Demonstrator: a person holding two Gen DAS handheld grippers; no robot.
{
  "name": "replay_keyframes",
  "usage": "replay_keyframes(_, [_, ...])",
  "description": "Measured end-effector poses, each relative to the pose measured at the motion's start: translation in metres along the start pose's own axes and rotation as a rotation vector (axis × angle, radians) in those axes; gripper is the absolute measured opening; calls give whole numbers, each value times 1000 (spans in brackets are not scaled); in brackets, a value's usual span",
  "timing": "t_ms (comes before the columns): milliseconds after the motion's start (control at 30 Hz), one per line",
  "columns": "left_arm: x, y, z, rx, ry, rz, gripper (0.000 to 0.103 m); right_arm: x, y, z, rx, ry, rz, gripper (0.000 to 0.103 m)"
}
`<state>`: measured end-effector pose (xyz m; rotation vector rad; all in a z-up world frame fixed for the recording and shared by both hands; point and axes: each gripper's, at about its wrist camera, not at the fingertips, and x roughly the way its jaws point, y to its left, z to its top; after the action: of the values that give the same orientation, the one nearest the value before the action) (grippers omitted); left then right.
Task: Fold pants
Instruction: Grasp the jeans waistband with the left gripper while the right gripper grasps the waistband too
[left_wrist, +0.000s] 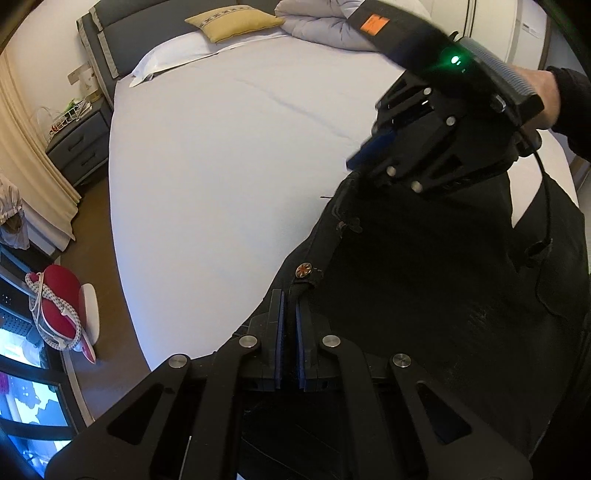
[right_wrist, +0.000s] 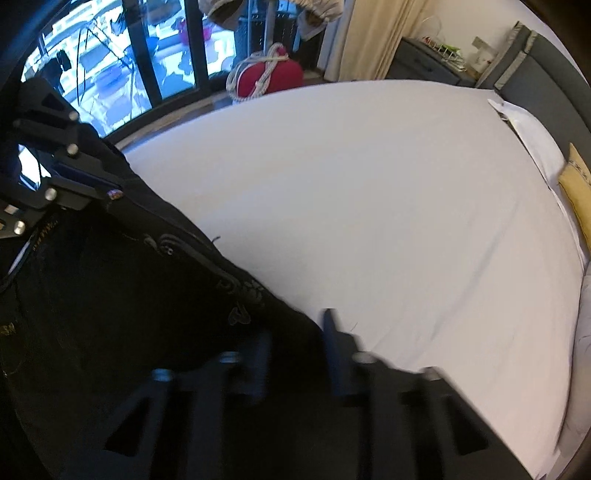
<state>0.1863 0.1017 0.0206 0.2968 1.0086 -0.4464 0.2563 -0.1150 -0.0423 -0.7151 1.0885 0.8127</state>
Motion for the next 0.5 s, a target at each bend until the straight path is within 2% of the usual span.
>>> replay_keyframes(100, [3, -1, -1, -11, -3, -5, 4, -4, -1, -6, 37, -6, 27, 9])
replay_keyframes(300, [-2, -5, -2, -31, -9, -14, 4, -23, -7, -22, 231, -63, 71, 8])
replay_keyframes(500, [-14, -20, -9, -45, -7, -22, 4, -27, -1, -36, 474, -142, 197, 7])
